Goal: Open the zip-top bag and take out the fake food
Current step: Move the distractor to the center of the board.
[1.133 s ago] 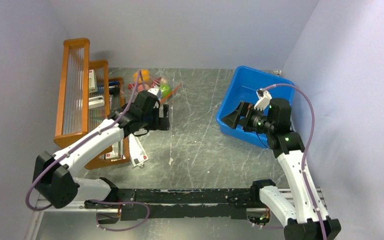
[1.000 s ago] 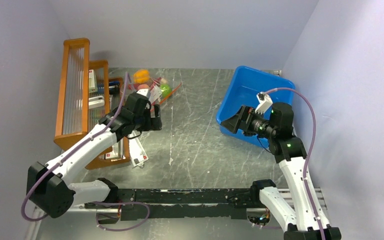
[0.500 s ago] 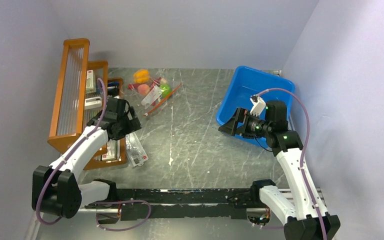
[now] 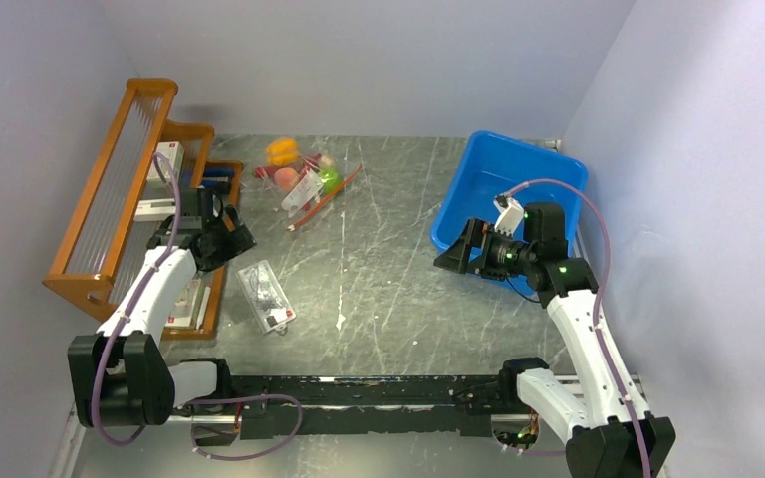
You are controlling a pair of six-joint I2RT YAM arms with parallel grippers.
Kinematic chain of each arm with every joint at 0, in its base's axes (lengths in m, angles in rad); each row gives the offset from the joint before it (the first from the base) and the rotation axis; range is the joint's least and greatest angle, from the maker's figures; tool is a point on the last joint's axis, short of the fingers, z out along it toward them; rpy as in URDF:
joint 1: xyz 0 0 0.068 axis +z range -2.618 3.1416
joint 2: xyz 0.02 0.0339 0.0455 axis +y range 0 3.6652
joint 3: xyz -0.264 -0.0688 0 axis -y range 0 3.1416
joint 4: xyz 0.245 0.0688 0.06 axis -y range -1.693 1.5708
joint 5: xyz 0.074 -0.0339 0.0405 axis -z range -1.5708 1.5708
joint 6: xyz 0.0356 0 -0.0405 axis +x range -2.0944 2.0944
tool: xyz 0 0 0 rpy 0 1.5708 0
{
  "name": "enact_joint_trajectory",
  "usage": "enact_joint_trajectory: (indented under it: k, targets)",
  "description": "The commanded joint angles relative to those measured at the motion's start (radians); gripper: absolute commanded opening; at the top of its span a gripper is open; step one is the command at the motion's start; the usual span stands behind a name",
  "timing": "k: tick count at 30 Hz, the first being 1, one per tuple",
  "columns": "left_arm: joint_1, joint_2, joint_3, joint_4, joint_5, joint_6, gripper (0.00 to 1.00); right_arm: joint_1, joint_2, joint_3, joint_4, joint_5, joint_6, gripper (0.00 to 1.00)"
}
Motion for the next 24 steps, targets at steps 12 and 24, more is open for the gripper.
enact_joint_trajectory:
  k: [12, 24]
  targets:
    - [-0.044, -0.036, 0.009, 0.211, 0.434, 0.063, 0.99, -0.009, 0.021, -0.052, 0.047, -0.03, 0.007, 1.0]
    - [-0.001, 0.41, 0.439, 0.03, 0.142, 0.137, 0.99, -0.009, 0.039, -0.054, 0.02, -0.003, -0.017, 1.0]
